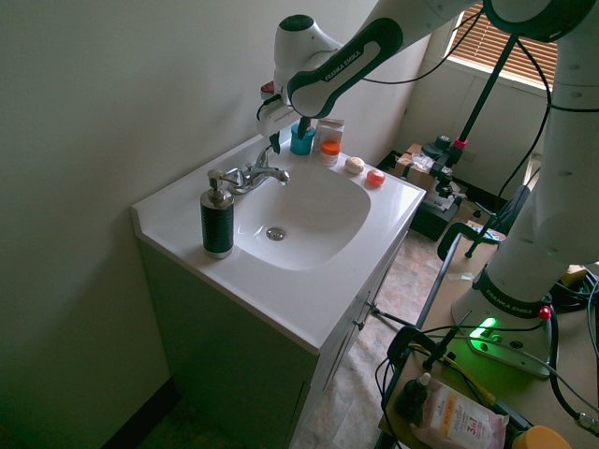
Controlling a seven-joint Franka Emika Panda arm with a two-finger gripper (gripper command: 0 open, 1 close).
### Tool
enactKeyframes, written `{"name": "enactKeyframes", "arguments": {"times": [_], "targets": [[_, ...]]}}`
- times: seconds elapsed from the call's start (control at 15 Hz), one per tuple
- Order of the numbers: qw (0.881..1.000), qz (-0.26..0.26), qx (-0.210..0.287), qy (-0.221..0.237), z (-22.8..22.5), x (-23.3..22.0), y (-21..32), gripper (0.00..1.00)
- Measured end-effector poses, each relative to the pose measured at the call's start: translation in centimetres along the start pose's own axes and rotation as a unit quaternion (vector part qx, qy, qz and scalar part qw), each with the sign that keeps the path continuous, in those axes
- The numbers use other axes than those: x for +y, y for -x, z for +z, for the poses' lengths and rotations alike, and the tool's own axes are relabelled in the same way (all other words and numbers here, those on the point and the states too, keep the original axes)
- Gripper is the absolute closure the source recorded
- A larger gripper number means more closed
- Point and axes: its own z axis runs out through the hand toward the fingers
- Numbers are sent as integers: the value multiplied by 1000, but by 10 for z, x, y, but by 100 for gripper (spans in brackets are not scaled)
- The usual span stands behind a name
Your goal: Turn off the cold water
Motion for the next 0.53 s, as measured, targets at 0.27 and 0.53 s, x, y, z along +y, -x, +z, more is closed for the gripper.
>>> {"name": "enactKeyframes", "arguments": {"times": [0.27,0.53], "targets": [[1000,-14,-26,-6,-28,34,38,0],[995,-25,-90,-24,-65,90,93,0]]}}
